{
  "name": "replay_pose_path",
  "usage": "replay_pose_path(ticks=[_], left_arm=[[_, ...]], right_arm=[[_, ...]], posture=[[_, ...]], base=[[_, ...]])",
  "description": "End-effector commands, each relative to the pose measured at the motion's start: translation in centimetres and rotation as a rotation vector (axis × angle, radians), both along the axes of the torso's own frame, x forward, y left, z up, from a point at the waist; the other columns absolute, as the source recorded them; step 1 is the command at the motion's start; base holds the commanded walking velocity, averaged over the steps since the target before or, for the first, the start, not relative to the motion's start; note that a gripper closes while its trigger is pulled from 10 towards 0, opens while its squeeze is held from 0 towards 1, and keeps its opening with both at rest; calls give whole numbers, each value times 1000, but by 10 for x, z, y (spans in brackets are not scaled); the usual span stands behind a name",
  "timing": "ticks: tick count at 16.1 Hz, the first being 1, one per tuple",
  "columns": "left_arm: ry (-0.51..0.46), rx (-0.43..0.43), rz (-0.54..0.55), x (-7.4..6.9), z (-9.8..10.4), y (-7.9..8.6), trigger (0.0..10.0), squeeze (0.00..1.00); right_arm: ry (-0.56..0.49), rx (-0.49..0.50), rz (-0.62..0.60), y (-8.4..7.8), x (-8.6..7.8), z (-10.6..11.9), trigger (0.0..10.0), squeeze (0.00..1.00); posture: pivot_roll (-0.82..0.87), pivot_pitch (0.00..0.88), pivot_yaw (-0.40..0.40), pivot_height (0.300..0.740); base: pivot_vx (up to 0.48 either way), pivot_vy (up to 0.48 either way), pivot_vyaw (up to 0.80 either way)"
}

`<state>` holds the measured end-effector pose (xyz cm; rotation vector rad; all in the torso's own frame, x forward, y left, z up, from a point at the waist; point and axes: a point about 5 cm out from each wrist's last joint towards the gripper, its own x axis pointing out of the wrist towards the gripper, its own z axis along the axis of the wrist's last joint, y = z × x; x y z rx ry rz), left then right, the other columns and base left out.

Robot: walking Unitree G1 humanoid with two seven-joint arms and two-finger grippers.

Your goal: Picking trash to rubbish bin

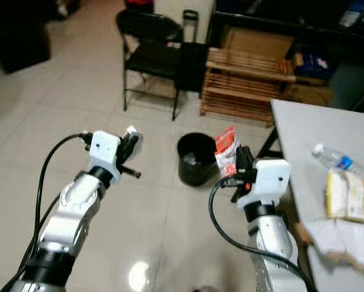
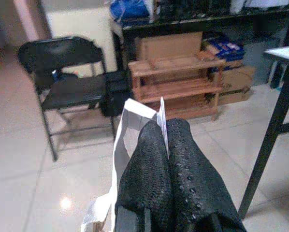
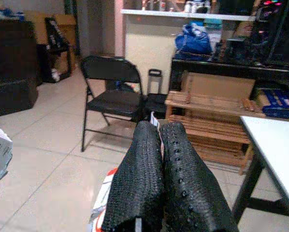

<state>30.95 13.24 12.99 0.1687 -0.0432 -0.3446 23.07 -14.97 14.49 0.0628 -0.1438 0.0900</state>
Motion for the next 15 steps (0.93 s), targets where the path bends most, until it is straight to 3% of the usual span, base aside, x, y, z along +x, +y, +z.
replay_pose_path(ticks=[1,4,11,15], left_arm=[[-5,-16,-34,-3,7,-9,10000,0],[-13,-15,-35,-10,14,-1,10000,0],[58,58,47,-33,-9,26,10000,0],[52,51,62,-29,-9,24,10000,0]], right_arm=[[9,-16,-25,-8,-2,-2,10000,0],[21,-23,-10,-7,-1,-5,10000,0],[35,-33,33,-6,6,-9,10000,0],[30,-34,48,-3,9,-9,10000,0]], posture=[[183,115,-77,740],[209,121,-88,740],[262,129,-120,740],[261,123,-124,740]], base=[[480,0,0],[370,0,0],[343,0,0],[325,0,0]])
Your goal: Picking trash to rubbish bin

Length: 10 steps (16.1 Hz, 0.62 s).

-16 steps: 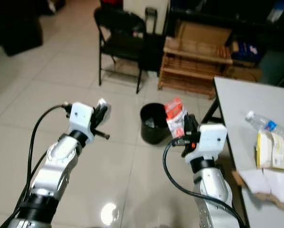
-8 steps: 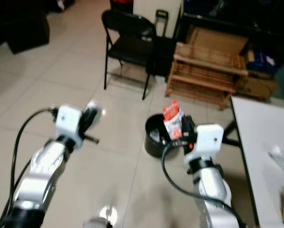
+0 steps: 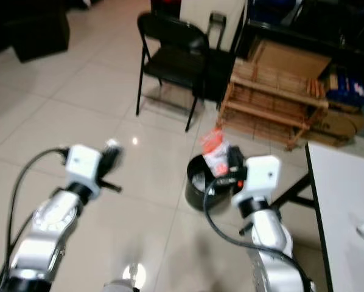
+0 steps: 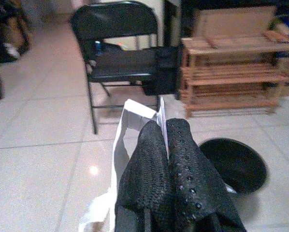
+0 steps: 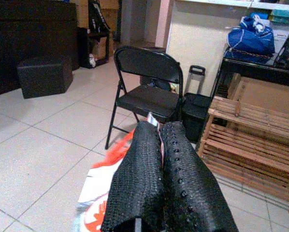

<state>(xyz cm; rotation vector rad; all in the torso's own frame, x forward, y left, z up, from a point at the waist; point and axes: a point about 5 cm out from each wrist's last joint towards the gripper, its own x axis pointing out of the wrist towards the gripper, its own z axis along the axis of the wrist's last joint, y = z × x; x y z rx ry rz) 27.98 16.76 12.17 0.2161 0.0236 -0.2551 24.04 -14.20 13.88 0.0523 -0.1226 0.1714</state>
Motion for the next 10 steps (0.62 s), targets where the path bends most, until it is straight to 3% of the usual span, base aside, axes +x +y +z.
replay_pose_path(ticks=[1,10], left_arm=[[-1,-8,-34,2,0,-13,10000,0],[-7,-5,-52,14,3,-18,10000,0]], right_arm=[[10,-20,-34,-12,-1,-3,10000,0],[8,-21,-66,-15,-3,-4,10000,0]], posture=[[261,123,-124,740],[236,119,-102,740]], base=[[349,0,0],[462,0,0]])
